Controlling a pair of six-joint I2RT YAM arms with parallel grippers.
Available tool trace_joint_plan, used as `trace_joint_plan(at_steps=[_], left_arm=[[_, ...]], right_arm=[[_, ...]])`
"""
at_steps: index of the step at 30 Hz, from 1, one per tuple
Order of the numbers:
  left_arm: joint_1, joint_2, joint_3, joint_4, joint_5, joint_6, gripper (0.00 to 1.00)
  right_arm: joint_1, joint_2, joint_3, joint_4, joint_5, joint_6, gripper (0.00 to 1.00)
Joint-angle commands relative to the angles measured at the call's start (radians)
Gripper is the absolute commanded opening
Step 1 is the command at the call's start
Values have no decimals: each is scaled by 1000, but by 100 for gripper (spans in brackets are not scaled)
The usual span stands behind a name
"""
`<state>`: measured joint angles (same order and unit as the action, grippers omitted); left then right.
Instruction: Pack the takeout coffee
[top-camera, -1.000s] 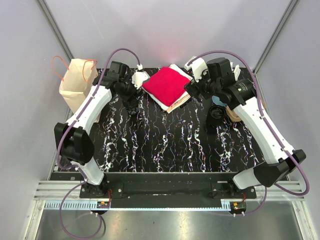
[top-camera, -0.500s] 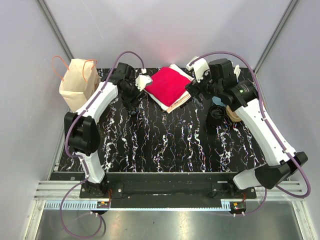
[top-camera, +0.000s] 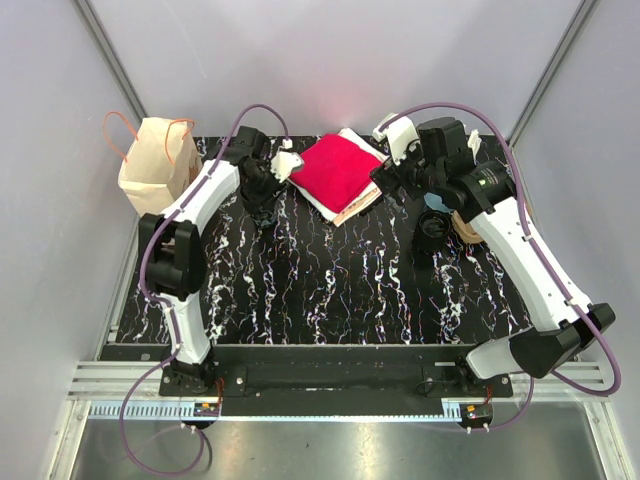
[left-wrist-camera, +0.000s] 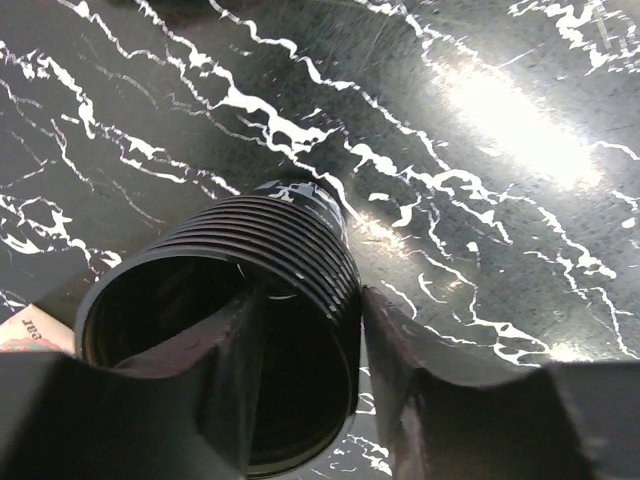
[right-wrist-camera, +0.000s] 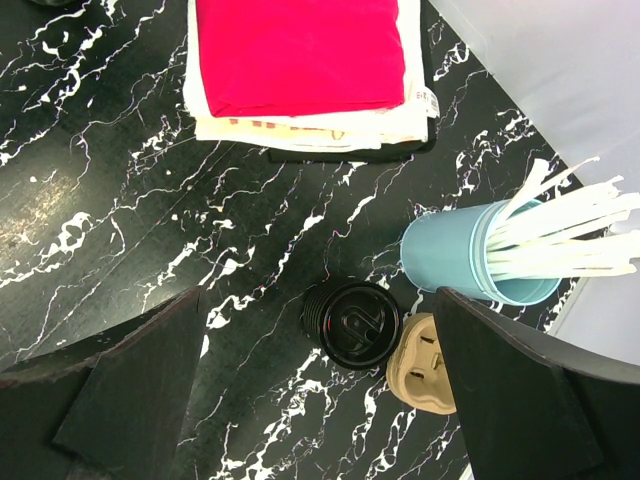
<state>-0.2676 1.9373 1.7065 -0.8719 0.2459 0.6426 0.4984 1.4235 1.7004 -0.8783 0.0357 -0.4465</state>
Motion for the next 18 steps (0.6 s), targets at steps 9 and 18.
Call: trace_joint_plan(at_steps=[9, 18], left_arm=[[18, -3, 48, 25, -17, 6, 26], [18, 37, 102, 33, -11, -6, 17]], right_arm=[[-8, -24, 5, 50, -13, 22, 100], [-9, -21, 7, 50, -13, 23, 100]])
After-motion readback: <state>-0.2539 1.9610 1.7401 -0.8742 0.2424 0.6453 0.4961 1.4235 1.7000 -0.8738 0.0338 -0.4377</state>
